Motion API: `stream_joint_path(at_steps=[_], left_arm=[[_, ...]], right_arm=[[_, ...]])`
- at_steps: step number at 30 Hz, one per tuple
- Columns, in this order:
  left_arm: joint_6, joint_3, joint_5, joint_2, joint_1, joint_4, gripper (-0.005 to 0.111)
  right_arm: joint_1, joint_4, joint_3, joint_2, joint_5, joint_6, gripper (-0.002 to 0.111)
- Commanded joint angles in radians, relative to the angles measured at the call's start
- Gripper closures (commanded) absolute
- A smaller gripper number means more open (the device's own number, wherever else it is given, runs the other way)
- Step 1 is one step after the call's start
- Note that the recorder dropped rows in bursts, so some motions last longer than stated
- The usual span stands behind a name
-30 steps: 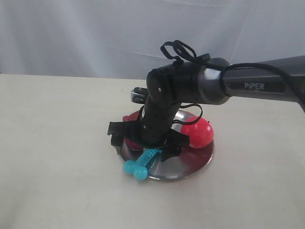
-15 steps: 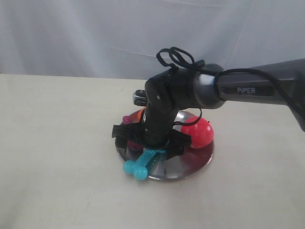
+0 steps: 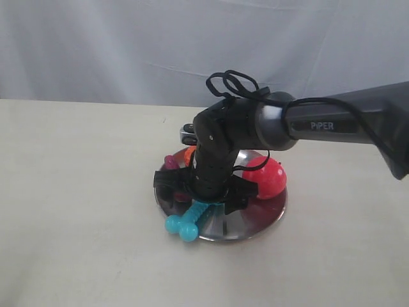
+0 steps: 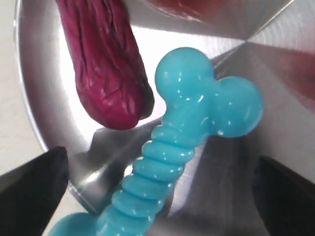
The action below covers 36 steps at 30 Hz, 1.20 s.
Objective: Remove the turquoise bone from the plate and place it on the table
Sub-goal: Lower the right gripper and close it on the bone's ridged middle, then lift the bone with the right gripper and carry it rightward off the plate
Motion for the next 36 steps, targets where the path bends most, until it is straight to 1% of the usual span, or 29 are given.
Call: stream_joint_path(at_steps=[1, 4, 6, 25, 27, 28, 29, 31, 33, 34, 36], left_arm=[[0.000, 0.003, -0.001, -0.001, -0.002, 0.001, 0.107], [0.000, 0.003, -0.001, -0.001, -0.002, 0.001, 0.107], [0.000, 0.003, -0.001, -0.001, -0.002, 0.001, 0.107], [0.000, 0.003, -0.001, -0.001, -0.002, 0.001, 0.107], [0.000, 0.003, -0.001, -0.001, -0.002, 0.001, 0.107], [0.000, 0.003, -0.001, -0.001, -0.002, 0.001, 0.107], [0.000, 0.003, -0.001, -0.001, -0.002, 0.001, 0.107], [0.000, 0.003, -0.001, -0.001, -0.002, 0.001, 0.107], [0.000, 0.003, -0.001, -0.001, -0.002, 0.001, 0.107], [0.000, 0.003, -0.001, -0.001, -0.002, 0.001, 0.107], [0.000, 0.003, -0.001, -0.001, -0.002, 0.001, 0.107]], right_arm=[[0.000, -0.032, -0.007, -0.002, -0.007, 0.023, 0.033], [0.000, -0.037, -0.007, -0.002, -0.016, 0.025, 0.049], [0.000, -0.037, -0.007, -0.002, -0.023, 0.025, 0.054], [0.000, -0.033, -0.007, 0.023, -0.005, 0.019, 0.054], [0.000, -0.033, -0.007, 0.025, -0.005, 0.019, 0.055], [0.000, -0.033, -0.007, 0.025, -0.005, 0.019, 0.059], [0.000, -0.033, -0.007, 0.025, -0.007, 0.019, 0.065], [0.000, -0.033, -0.007, 0.025, -0.007, 0.019, 0.082], [0.000, -0.035, -0.007, 0.025, -0.007, 0.019, 0.101], [0.000, -0.035, -0.007, 0.025, -0.007, 0.019, 0.107], [0.000, -0.035, -0.007, 0.023, -0.007, 0.019, 0.109]])
